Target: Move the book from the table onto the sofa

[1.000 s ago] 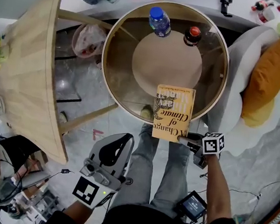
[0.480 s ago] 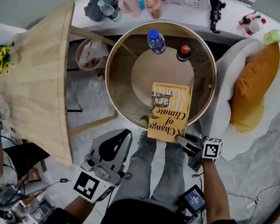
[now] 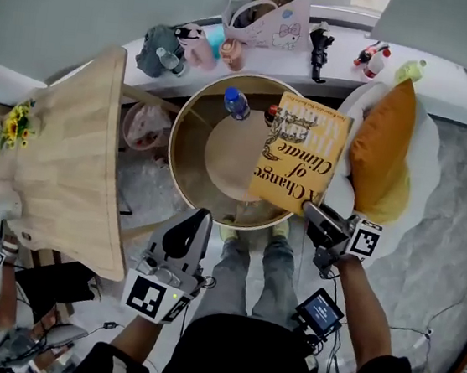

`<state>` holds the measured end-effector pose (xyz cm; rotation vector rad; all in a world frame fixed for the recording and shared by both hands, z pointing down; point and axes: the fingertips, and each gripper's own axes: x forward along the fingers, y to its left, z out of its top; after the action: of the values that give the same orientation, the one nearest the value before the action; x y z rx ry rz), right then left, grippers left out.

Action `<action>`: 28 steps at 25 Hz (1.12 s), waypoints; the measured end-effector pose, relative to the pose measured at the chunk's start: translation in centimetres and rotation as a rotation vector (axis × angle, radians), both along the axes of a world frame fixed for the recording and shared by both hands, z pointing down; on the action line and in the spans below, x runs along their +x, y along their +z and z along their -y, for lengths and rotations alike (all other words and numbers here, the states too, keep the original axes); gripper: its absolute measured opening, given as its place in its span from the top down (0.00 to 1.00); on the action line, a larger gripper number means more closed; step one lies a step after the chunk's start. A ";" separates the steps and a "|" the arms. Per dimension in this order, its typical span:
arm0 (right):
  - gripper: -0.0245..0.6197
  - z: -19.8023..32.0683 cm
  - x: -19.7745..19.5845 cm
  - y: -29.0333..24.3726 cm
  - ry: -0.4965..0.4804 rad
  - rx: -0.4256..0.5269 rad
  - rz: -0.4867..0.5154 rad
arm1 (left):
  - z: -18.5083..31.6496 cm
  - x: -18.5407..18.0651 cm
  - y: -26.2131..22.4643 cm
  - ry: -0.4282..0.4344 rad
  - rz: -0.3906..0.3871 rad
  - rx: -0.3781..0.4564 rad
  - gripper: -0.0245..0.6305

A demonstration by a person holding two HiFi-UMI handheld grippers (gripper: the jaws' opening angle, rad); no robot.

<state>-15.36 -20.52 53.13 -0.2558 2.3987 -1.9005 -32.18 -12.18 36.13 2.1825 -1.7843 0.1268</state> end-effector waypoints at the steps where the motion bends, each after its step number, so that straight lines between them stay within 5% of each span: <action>1: 0.73 1.0 0.9 -1.3 0.031 0.033 -0.023 | 0.2 0.3 -0.7 0.006 0.001 0.012 0.94; 7: 0.73 4.3 6.3 -8.4 0.156 0.064 -0.071 | 0.1 3.4 -3.8 0.030 0.030 0.028 0.94; 14: 0.73 4.1 14.6 -15.9 0.340 0.122 0.019 | 0.8 9.1 -6.6 0.123 0.000 0.092 0.94; 18: 0.73 2.4 19.2 -17.5 0.427 0.125 0.008 | 0.6 12.0 -7.3 0.155 0.008 0.084 0.94; 24: 0.73 -3.6 28.2 -16.1 0.513 0.174 0.046 | -3.7 18.8 -7.1 0.198 0.065 0.183 0.94; 28: 0.73 -5.3 29.5 -16.4 0.554 0.187 0.038 | -4.5 19.2 -7.7 0.216 0.069 0.193 0.94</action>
<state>14.11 -15.25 36.75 -0.7667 2.1547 -1.4123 -13.02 -7.73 28.47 2.5346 -1.6515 0.0823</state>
